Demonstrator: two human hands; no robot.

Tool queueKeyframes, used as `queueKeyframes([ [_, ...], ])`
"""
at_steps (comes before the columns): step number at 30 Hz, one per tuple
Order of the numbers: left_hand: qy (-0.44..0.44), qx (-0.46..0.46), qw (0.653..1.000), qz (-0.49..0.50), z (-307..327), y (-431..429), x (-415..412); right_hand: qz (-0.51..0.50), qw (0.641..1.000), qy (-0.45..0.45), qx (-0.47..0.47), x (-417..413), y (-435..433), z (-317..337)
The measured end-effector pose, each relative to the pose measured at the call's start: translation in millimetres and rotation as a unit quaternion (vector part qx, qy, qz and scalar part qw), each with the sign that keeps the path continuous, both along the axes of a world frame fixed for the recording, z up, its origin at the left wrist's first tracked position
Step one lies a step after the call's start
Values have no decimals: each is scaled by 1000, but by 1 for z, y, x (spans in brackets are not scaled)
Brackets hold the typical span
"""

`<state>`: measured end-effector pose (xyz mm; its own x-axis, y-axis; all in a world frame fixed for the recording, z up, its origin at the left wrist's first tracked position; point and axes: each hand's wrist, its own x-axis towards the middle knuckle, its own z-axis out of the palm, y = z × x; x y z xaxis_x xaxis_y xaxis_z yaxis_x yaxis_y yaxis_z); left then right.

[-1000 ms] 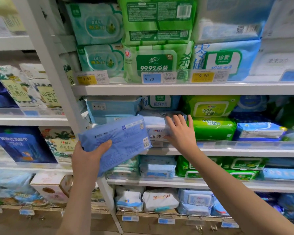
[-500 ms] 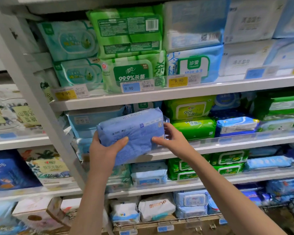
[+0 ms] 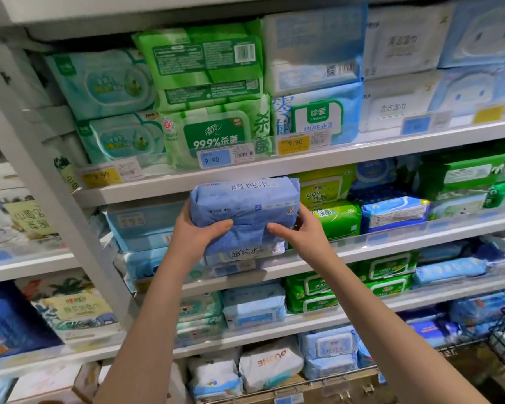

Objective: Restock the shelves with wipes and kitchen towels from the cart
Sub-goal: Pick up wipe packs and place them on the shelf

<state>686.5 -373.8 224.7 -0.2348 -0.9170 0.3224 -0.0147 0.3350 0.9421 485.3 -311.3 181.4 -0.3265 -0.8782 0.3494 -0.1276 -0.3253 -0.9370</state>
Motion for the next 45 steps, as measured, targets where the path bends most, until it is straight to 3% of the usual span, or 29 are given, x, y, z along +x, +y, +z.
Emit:
queueKeyframes([
  [8, -56, 19, 998, 24, -20, -21, 10, -74, 992, 98, -30, 9, -3, 3],
  [13, -72, -17, 996, 53, -9, -33, 1, -118, 984, 128, -42, 13, -14, 4],
  [19, -97, 8, 991, 89, -12, -40, -13, -153, 975, 158, -19, 12, -28, 4],
  [21, -122, 14, 986, 111, -14, -41, -17, -144, 978, 153, 3, 7, -33, 7],
  [25, -222, -60, 951, 209, -22, -35, -20, -103, 983, 150, 34, -3, -35, 6],
  [30, -142, -53, 962, 228, -20, -30, -31, -129, 975, 168, 61, -1, -43, 9],
  [45, -189, -40, 950, 245, -21, -42, -39, -236, 923, 267, 144, -3, -66, 8],
])
